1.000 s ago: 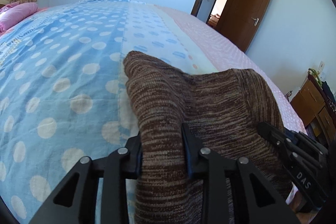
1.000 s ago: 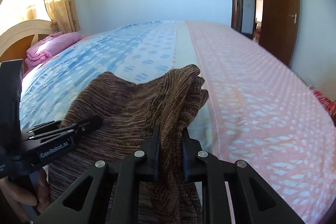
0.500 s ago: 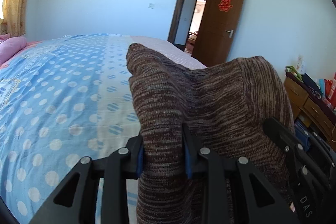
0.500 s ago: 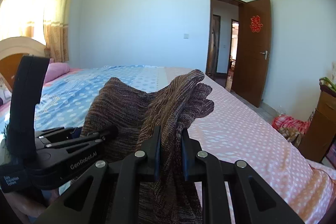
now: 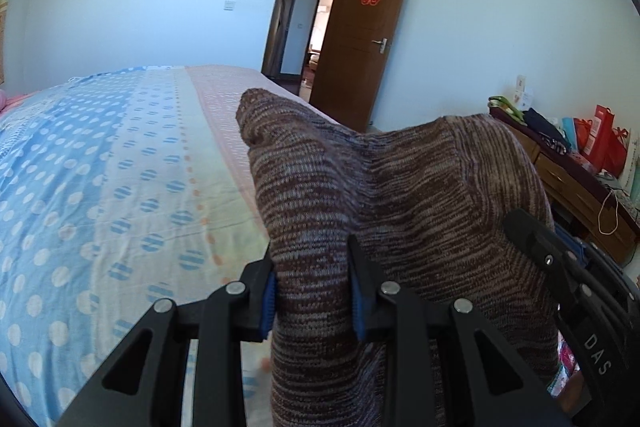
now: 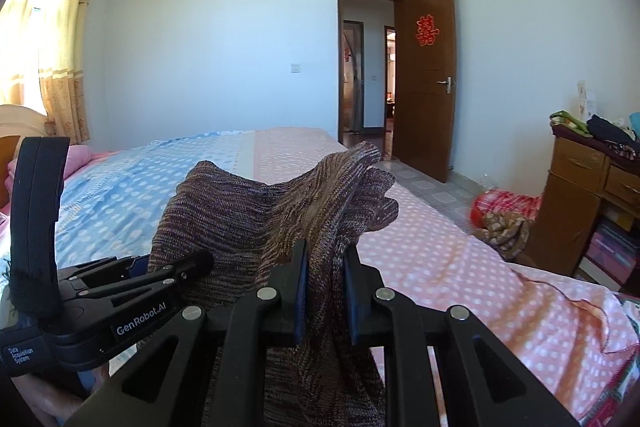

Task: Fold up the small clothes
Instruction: 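Carry the sweater onto the pink sheet and open both grippers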

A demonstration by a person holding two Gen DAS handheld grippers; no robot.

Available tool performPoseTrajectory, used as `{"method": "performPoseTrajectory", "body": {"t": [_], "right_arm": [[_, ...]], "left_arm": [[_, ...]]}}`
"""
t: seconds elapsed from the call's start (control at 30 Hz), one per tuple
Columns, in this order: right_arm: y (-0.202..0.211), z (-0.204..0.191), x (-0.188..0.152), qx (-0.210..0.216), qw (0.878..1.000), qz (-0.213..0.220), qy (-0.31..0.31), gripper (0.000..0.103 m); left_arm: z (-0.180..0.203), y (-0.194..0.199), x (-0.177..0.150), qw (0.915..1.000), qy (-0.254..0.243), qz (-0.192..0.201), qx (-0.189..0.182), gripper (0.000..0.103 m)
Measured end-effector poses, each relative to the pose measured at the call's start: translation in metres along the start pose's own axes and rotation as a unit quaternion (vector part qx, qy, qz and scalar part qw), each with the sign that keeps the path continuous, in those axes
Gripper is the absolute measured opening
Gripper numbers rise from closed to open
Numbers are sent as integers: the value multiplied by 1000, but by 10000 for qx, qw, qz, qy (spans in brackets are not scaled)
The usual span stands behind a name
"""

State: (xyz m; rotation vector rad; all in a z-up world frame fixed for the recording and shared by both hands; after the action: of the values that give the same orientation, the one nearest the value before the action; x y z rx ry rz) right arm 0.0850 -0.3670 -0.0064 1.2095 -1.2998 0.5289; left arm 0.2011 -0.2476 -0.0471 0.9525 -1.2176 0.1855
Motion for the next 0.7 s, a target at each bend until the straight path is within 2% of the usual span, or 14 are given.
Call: {"method": "performPoseTrajectory", "body": {"t": [0.07, 0.2, 0.33, 0.43, 0.5, 0.53, 0.6, 0.63, 0.67, 0.7], "right_arm": [[0, 10, 2, -138, 9999, 35, 1, 14], [-10, 25, 4, -347, 9994, 70, 58, 0], [-38, 46, 1, -771, 9967, -149, 214, 0], [-44, 77, -3, -895, 9945, -422, -340, 0], [-48, 96, -9, -735, 9915, -697, -823, 0], [-53, 103, -13, -562, 9887, -894, -1066, 3], [-67, 115, -19, -312, 9809, -1276, -1436, 24], [-74, 119, -22, -236, 9761, -1435, -1612, 46], [-79, 123, -25, -163, 9733, -1527, -1704, 57], [-85, 123, -26, -44, 9709, -1641, -1746, 57]], "left_arm": [[11, -7, 1, 10000, -52, -35, -61, 30], [31, -21, 2, 9998, -106, -156, -70, 27], [41, -56, 0, 9988, -281, -411, -3, 26], [32, -84, -13, 9955, -338, -795, 389, 26], [20, -93, -20, 9943, -166, -972, 399, 26], [15, -95, -23, 9941, -85, -1015, 372, 27], [6, -97, -25, 9938, 79, -1070, 277, 33], [4, -96, -24, 9940, 94, -1066, 246, 36], [4, -95, -23, 9940, 62, -1059, 251, 37], [4, -93, -21, 9938, -7, -1063, 311, 47]]}}
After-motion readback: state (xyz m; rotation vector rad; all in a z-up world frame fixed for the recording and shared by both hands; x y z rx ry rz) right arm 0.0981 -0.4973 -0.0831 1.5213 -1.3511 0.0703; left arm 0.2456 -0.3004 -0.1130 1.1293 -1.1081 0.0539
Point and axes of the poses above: each gripper's, at about its wrist camera, not at the fingertips, and y roughly against the way its jaws point, z to its right, x to its top, the point moved 3 cm from there along -y, roughly the way its jaws point, and after that the axes turned 13 degrees about -y, right-handed, at the moved point
